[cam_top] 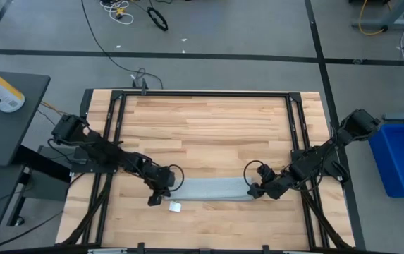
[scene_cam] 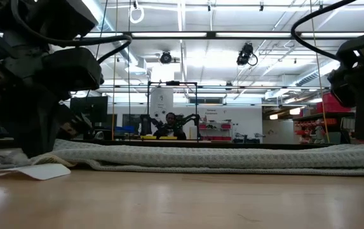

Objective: Fold microfiber towels
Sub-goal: Fold the gray towel

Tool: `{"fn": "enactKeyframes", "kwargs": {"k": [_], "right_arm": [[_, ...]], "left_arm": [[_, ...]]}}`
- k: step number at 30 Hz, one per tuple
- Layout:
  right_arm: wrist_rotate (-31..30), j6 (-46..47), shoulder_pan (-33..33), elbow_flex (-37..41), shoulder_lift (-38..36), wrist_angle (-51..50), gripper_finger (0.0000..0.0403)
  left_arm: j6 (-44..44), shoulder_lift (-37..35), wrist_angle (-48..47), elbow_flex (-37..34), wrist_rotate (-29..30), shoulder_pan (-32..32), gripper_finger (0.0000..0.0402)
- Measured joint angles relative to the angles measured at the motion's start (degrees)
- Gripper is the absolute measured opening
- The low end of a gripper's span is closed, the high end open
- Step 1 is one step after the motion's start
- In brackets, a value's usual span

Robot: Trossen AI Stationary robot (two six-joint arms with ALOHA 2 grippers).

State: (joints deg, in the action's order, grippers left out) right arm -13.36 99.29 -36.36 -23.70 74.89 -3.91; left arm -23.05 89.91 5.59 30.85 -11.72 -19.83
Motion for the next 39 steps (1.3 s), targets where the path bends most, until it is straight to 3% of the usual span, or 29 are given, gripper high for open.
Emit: {"fn": "enactKeyframes", "kwargs": {"k": [11, 18, 39], "right_arm": [[1.8, 1.3, 0.0, 0.0, 0.0, 1.3, 0.0276], [5.5, 2.9, 0.0, 0.0, 0.0, -0.6, 0.026], [3.2, 1.7, 0.0, -0.2, 5.3, 5.0, 0.0272]], "left_arm": [[0.5, 0.1, -0.6, -0.1, -1.3, 0.9, 0.0001], [0.4, 0.1, -0.6, -0.1, -1.2, 0.9, 0.0001], [0.4, 0.2, 0.2, -0.3, -2.0, 0.9, 0.0]]}}
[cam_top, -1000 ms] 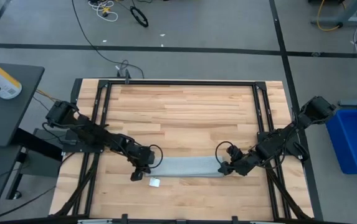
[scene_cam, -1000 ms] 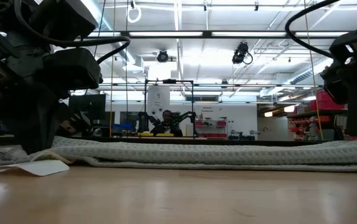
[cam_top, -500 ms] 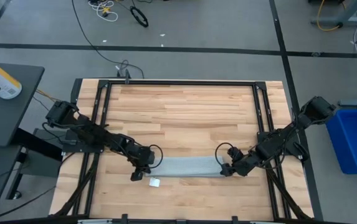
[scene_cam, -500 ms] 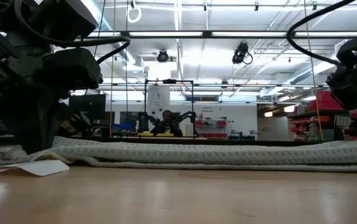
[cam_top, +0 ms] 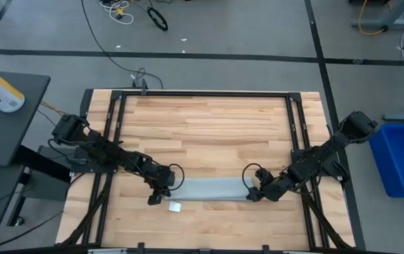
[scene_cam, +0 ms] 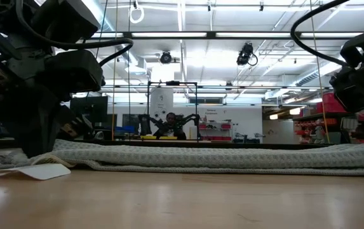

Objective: Fold microfiber towels
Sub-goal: Fold the gray towel

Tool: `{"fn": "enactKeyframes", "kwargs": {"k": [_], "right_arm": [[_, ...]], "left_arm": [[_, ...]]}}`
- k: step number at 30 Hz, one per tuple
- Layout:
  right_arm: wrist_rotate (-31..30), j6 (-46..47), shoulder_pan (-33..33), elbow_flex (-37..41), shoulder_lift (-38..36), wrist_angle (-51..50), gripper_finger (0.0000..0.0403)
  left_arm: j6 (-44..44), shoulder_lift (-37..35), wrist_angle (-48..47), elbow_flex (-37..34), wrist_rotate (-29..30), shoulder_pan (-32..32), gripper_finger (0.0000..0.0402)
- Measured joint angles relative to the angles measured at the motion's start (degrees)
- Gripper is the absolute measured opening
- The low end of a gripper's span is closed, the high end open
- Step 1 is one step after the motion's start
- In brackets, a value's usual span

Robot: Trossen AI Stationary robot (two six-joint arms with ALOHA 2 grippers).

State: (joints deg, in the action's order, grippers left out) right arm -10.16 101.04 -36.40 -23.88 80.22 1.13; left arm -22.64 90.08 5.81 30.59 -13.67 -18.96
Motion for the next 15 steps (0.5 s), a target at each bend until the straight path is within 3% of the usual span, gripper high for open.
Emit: {"fn": "enactKeyframes", "kwargs": {"k": [15], "right_arm": [[-3.0, -0.8, 0.6, 0.0, 3.3, 3.7, 0.0274]], "left_arm": [[0.6, 0.0, 0.5, 0.0, -0.1, 0.0, 0.0]]}}
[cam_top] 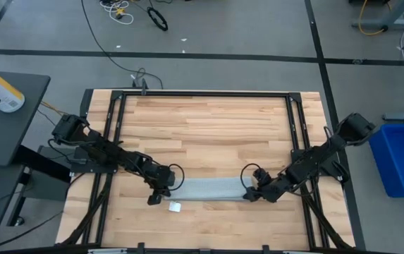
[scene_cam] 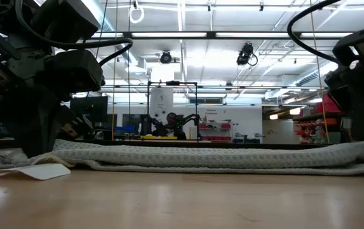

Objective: Fold microfiber towels
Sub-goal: Fold the gray towel

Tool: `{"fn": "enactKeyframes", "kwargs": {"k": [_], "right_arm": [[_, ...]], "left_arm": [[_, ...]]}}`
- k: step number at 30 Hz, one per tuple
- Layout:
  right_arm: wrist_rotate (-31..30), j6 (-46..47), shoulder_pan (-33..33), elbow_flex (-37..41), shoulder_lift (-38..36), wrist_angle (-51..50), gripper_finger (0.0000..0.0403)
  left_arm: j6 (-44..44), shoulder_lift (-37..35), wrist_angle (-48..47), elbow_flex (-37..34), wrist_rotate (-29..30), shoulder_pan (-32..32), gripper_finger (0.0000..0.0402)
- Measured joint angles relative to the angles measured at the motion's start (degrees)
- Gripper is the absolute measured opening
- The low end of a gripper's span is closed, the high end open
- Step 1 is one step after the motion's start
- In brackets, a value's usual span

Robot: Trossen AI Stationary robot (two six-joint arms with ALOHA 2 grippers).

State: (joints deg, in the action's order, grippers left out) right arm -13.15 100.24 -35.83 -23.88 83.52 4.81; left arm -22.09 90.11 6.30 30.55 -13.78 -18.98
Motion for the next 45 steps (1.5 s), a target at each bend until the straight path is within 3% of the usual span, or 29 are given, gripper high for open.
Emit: {"fn": "enactKeyframes", "kwargs": {"k": [15, 18, 23, 25, 35, 45], "right_arm": [[-1.5, 1.7, -0.2, 0.1, 0.7, 0.4, 0.0245], [-1.2, 2.0, -0.2, 0.2, 0.8, -0.1, 0.0196], [-0.5, 2.4, -0.2, 0.4, 0.9, -1.4, 0.005], [-0.5, 1.9, -0.2, 0.4, 0.9, -1.4, 0.0017], [-2.0, 1.8, -1.2, -0.3, 0.9, -2.4, 0.0006], [-0.3, -4.6, -0.1, -14.7, 1.0, -28.6, 0.0006]], "left_arm": [[0.3, 0.0, 0.2, 0.0, 0.0, 0.0, 0.0], [0.3, 0.0, 0.2, 0.0, 0.0, 0.0, 0.0], [0.3, 0.0, 0.2, 0.0, 0.1, 0.0, 0.0], [0.3, 0.0, 0.3, 0.0, 0.2, 0.0, 0.0], [0.3, 0.0, 0.3, 0.0, 0.2, 0.0, 0.0], [0.1, 0.0, 0.3, 0.1, 0.3, 0.0, 0.0]]}}
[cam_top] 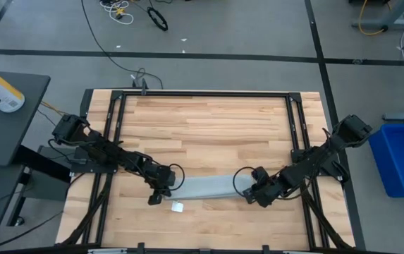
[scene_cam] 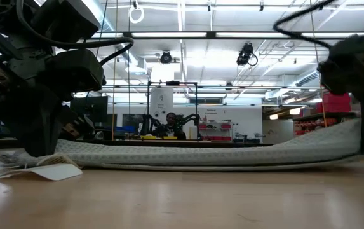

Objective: Fold microfiber towels
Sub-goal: Fold the gray towel

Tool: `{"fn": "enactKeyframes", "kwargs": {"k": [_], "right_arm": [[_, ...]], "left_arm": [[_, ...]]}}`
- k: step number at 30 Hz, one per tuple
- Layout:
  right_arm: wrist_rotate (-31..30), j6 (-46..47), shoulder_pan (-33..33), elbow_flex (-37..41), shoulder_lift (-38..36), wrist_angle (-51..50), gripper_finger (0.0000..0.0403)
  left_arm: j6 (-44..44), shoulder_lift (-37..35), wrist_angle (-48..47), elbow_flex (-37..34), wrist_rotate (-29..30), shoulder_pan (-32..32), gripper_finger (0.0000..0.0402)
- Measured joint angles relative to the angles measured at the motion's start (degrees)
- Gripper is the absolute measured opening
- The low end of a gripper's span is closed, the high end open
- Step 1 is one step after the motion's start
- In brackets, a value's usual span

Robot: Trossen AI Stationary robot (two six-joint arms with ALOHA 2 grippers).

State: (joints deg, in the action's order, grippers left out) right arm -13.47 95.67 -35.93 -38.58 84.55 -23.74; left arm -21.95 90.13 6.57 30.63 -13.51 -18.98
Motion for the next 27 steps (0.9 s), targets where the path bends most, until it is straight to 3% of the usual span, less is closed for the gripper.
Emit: {"fn": "enactKeyframes", "kwargs": {"k": [7, 19, 27], "right_arm": [[1.4, -4.9, 2.0, -5.2, -0.1, -5.2, 0.0006], [2.9, -11.5, 5.4, -5.9, -0.1, -2.2, 0.0006], [2.4, -20.8, 7.9, -12.3, 2.9, -1.6, 0.0006]], "left_arm": [[0.1, 0.0, -0.1, 0.0, -0.1, 0.0, 0.0], [0.3, 0.0, -0.5, 0.0, -0.2, 0.0, 0.0], [0.3, -0.1, -0.7, 0.0, -0.2, 0.0, 0.0]]}}
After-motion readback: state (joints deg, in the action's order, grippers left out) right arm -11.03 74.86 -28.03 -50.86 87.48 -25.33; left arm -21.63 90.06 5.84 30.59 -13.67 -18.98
